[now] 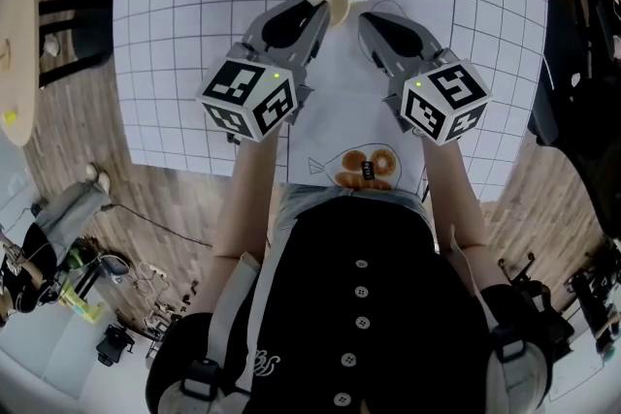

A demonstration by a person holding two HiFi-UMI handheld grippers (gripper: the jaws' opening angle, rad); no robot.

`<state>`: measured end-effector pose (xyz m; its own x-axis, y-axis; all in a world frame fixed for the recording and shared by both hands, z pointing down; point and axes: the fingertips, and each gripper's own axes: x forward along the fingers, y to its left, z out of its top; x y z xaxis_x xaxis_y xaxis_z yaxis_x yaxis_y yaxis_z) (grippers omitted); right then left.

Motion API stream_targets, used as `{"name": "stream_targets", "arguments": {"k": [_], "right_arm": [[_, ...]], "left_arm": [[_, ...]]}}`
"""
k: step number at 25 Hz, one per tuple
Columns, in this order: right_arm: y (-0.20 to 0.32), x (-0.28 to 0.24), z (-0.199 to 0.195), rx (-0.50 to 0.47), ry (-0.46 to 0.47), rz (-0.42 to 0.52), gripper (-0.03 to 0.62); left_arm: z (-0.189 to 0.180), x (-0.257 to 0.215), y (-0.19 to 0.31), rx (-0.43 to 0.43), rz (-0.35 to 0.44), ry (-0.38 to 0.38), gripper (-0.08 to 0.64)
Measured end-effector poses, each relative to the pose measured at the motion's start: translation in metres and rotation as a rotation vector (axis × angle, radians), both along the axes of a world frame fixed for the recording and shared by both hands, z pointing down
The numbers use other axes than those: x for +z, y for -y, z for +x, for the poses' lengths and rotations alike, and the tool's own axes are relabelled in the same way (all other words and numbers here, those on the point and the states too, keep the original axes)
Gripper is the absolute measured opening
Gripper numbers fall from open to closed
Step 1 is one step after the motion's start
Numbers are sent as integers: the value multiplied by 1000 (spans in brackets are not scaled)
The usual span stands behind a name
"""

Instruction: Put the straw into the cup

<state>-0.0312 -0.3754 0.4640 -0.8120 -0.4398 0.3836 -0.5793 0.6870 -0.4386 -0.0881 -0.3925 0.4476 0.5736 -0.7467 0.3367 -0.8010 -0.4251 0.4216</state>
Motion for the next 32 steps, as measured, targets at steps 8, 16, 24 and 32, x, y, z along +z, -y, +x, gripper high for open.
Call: {"name": "stream_targets", "arguments": {"k": [8, 16, 24, 32], "right_arm": [[-2, 2, 4, 1, -9, -9, -2], [-6, 2, 1, -8, -3, -14, -2], [-11, -1, -1, -31, 0, -2, -2], [-13, -2, -1, -37, 2, 4, -2]], "left_arm": [[5, 13, 0, 7, -36, 63, 55], [7, 27, -6, 30, -87, 143, 58], [8, 31, -6, 40, -90, 196, 58], [10, 33, -3, 64, -99, 219, 58]]}}
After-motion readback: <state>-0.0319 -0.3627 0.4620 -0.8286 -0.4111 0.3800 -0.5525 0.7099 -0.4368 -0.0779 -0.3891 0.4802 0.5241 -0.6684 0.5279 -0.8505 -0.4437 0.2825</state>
